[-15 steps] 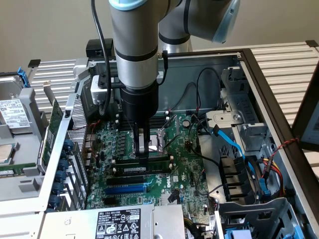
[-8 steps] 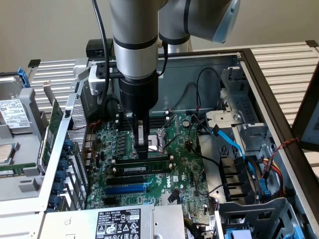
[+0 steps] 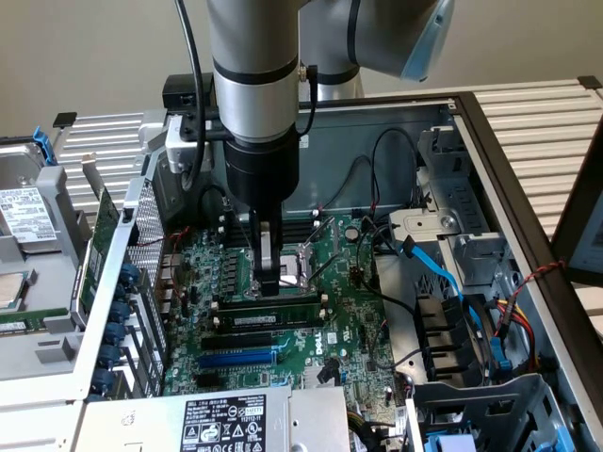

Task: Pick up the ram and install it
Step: 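Press down the ram until it locks into place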

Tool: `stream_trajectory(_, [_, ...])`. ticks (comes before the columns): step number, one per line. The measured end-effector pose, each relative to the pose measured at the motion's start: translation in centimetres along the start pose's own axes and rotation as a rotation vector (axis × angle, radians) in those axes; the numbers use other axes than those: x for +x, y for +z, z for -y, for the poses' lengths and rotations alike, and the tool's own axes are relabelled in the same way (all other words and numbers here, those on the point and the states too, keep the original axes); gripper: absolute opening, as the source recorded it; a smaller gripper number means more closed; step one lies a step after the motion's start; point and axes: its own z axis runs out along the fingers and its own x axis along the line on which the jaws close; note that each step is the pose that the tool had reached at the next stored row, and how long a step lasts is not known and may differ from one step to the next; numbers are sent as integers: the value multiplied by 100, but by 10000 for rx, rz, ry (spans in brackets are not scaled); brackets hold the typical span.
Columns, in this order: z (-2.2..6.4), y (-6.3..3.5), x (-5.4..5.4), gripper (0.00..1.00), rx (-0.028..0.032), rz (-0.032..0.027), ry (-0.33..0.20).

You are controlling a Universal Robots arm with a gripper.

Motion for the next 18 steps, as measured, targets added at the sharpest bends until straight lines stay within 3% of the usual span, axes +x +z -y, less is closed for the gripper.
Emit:
stream_trajectory(5, [0,-1,2,11,-8,0,184])
stream_trajectory(18, [0,16,1,11,-53,32,2244])
